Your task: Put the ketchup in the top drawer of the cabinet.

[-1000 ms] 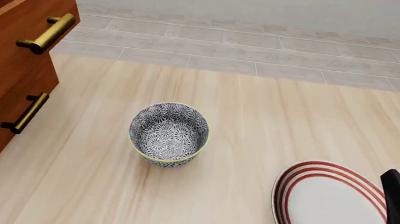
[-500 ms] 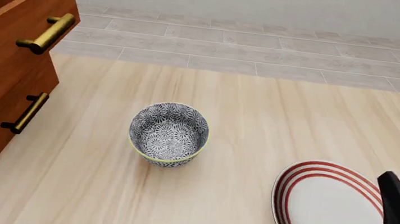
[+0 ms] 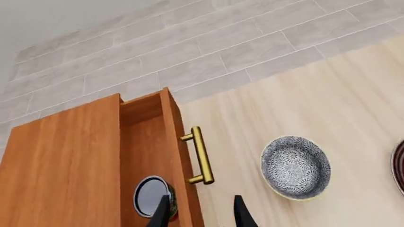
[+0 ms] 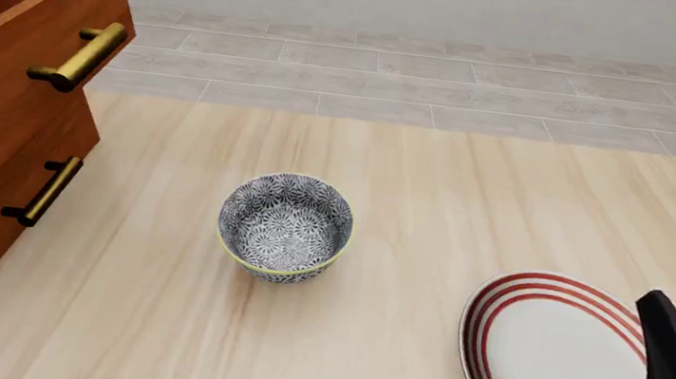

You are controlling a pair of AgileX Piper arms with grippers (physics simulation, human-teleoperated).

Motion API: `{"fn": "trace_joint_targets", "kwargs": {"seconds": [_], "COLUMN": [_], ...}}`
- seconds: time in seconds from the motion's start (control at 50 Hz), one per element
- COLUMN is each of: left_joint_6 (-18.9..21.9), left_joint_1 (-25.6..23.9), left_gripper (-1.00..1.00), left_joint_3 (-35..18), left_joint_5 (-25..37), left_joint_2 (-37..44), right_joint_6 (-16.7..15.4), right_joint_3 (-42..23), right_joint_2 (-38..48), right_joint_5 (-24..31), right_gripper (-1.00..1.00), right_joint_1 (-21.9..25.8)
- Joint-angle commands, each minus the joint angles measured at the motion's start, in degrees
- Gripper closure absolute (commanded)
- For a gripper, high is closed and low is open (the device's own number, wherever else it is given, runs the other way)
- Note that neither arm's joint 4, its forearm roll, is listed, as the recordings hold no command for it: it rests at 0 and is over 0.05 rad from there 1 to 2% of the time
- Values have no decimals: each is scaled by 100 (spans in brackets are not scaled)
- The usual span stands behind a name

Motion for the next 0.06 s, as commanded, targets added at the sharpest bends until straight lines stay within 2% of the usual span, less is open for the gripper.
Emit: {"fn": "trace_joint_targets", "kwargs": {"seconds": [0.02, 0.04, 0.06], "left_joint_6": [94, 181, 100], "left_joint_1": [-585, -618, -708], "left_gripper": [-100, -100, -100], "left_joint_3": [59, 129, 171], "left_joint_5": [58, 36, 24], "left_joint_2": [-165, -207, -235], "right_joint_6": [5, 13, 18], "right_joint_3": [-72, -74, -80], "right_joint_2": [-1, -5, -6], "right_joint_5": [49, 41, 44], "right_gripper": [-100, -100, -100], "right_joint_1": [0, 2, -7]}}
